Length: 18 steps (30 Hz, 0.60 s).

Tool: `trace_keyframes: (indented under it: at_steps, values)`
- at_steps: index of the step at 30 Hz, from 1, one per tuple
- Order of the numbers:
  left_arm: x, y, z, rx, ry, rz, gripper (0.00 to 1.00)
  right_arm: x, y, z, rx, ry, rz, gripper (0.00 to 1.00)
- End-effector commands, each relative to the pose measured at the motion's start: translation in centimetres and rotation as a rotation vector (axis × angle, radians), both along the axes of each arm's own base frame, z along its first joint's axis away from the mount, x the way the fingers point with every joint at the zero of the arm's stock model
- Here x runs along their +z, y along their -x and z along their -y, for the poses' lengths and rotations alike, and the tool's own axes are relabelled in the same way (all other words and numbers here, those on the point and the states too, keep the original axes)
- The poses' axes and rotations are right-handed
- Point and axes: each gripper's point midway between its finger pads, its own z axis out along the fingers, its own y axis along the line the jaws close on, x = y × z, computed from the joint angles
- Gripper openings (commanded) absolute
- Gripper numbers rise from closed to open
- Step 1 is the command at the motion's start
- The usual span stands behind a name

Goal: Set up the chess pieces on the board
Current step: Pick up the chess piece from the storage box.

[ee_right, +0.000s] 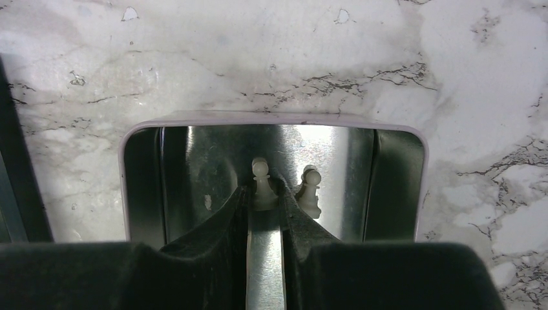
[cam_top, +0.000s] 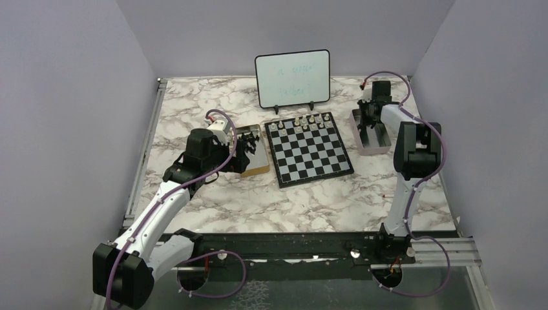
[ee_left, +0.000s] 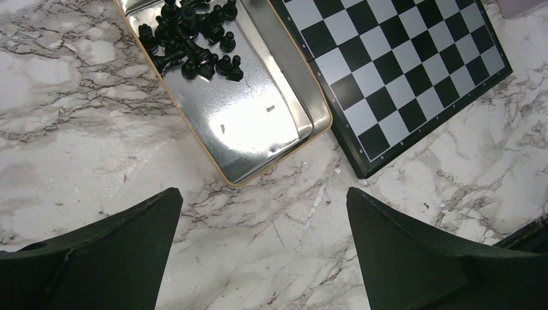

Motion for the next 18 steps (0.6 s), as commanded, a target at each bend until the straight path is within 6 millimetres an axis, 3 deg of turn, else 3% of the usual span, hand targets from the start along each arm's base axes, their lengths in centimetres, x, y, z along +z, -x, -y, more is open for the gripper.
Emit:
trace_keyframes:
  at_steps: [1,10,14,18]
  values:
    - [0.2,0.3,0.3,-0.022,0.012,0.010,0.98,0.4,0.7,0.7,-0.051,0.001,-0.030,0.17]
    - [0.5,0.1,0.6,0.003,0.046,0.001,0.95,4.7,2.3,-0.2,-0.087,-0.067,0.026,0.12]
    - [1.3,0.0,1.1,0.011,0.091,-0.007,0.93,6.7,3.3,-0.4,-0.113,-0.091,0.048,0.12]
    - [2.5,0.2,2.1,-0.001,0.163,-0.030,0.90,8.8,4.2,-1.9,-0.099,-0.160,0.085,0.11]
